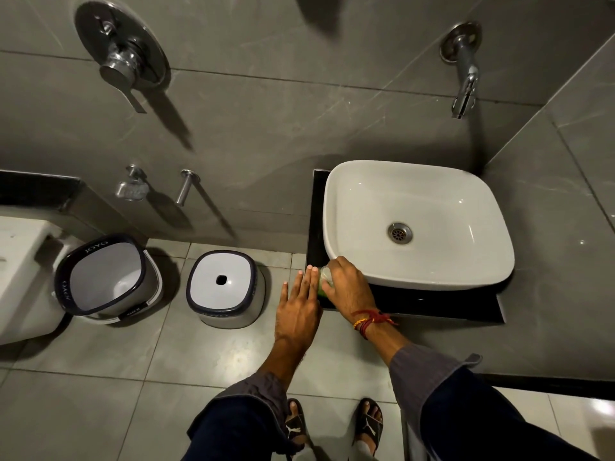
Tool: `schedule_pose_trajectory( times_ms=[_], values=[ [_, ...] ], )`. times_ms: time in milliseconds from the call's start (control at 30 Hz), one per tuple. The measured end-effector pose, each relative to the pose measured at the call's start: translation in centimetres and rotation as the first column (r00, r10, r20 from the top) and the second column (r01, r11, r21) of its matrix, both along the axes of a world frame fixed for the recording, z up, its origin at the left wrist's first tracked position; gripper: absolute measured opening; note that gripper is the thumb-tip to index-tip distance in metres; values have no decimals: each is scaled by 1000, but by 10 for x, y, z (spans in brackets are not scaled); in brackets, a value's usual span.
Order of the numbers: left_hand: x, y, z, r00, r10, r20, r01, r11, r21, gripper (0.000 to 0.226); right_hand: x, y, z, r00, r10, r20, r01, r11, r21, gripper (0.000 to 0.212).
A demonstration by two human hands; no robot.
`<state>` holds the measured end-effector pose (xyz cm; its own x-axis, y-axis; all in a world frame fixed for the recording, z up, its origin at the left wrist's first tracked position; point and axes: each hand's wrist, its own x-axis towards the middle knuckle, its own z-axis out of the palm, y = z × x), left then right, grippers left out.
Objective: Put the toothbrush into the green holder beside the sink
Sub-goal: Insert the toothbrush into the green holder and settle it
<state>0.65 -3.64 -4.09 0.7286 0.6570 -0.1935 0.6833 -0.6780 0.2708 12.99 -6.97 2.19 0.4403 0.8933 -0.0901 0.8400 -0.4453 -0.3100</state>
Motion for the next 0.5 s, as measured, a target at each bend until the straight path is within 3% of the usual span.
schedule_pose_trajectory(
  times_ms=[200,333,500],
  values=[
    [2,-2,4,1000,6,-27,-6,1000,-5,81,-9,4,3,998,-27,58,29,999,-43,32],
    [3,-2,5,1000,13,-10,-13,1000,0,80,-6,-4,2,1000,-7,-24,7,1000,24,35],
    [4,-3,5,1000,12,2,-12,1000,9,76,3,-4,0,1000,20,-10,-21,999,-35,35]
  ],
)
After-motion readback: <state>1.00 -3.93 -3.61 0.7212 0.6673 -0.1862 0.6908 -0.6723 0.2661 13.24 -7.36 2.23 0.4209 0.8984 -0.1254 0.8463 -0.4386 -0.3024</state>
